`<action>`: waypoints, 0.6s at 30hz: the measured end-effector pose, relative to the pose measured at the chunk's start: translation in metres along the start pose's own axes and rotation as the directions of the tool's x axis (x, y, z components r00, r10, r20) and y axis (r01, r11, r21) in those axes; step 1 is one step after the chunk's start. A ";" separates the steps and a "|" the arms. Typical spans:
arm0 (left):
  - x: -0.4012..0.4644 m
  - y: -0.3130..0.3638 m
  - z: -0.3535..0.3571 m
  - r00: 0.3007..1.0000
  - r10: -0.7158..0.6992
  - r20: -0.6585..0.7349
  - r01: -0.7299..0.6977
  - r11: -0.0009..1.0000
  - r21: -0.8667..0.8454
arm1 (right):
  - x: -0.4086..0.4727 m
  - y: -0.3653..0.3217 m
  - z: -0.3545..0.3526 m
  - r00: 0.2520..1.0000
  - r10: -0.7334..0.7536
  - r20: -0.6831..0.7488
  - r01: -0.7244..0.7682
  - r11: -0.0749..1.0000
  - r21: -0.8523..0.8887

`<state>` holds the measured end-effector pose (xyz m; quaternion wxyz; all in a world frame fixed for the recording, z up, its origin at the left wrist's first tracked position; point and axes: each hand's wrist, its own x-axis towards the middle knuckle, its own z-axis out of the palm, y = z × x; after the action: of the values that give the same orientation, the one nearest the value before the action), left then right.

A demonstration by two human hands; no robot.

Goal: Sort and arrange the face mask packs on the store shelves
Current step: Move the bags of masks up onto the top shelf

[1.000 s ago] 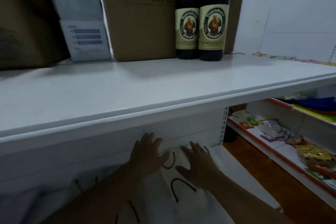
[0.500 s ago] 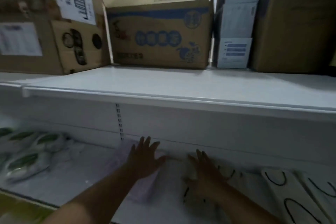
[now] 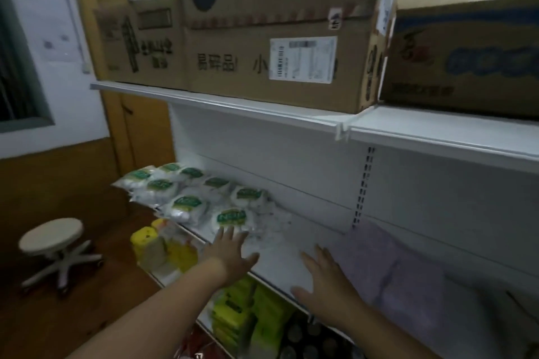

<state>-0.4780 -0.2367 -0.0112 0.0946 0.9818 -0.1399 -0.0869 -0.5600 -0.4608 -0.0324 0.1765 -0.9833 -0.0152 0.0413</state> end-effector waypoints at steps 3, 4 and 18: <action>0.002 -0.042 0.000 0.998 -0.038 -0.057 0.033 0.996 -0.086 | 0.026 -0.033 0.011 0.999 -0.038 0.017 0.038 0.999 0.034; 0.004 -0.054 0.000 0.997 -0.036 -0.072 0.027 0.993 -0.118 | 0.035 -0.041 0.015 0.999 -0.047 0.013 0.046 0.998 0.042; 0.128 -0.141 0.020 0.988 -0.107 -0.108 0.066 0.943 -0.326 | 0.215 -0.065 0.057 0.994 0.064 -0.088 -0.038 0.962 0.272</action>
<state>-0.3240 -0.1440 -0.0789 0.2578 0.9620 -0.0745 -0.0513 -0.3521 -0.3710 -0.0789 0.3081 -0.9510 0.0245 0.0004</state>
